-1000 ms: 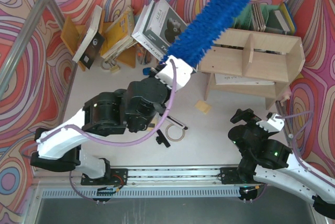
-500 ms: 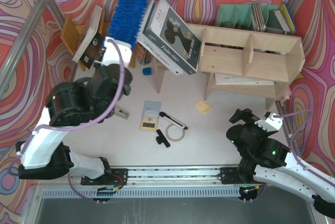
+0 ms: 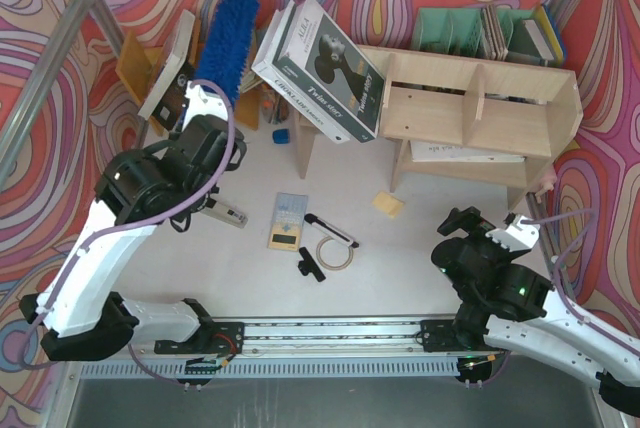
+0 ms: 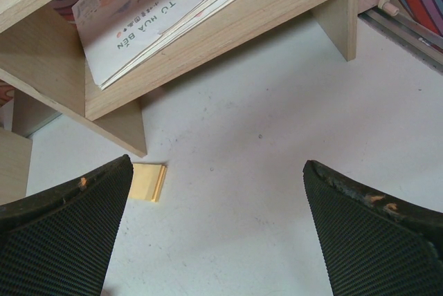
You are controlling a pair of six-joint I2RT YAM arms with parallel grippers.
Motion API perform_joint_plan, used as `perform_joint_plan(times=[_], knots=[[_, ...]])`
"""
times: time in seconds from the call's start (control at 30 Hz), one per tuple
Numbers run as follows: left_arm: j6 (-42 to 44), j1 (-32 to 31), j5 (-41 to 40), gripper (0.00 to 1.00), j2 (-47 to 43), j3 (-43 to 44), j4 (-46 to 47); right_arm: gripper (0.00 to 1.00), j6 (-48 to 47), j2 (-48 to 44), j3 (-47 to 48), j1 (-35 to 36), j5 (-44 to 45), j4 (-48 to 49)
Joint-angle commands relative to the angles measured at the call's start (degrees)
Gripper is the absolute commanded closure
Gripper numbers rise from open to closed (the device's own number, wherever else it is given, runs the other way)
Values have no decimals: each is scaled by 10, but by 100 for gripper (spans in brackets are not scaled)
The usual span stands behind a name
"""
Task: Dust the bookshelf with a duster
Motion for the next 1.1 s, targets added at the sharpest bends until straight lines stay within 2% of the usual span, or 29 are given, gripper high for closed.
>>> perform_joint_plan(times=[0.0, 0.27, 0.77, 1.07], knots=[[-8, 3, 51, 100, -18, -21, 32, 1, 11, 7, -5, 3, 25, 4], [4, 3, 117, 100, -49, -61, 76, 1, 11, 11, -4, 2, 26, 6], [2, 3, 173, 100, -71, -81, 98, 1, 10, 15, -4, 3, 26, 7], [-5, 3, 203, 100, -76, -128, 121, 1, 10, 18, -4, 2, 26, 8]])
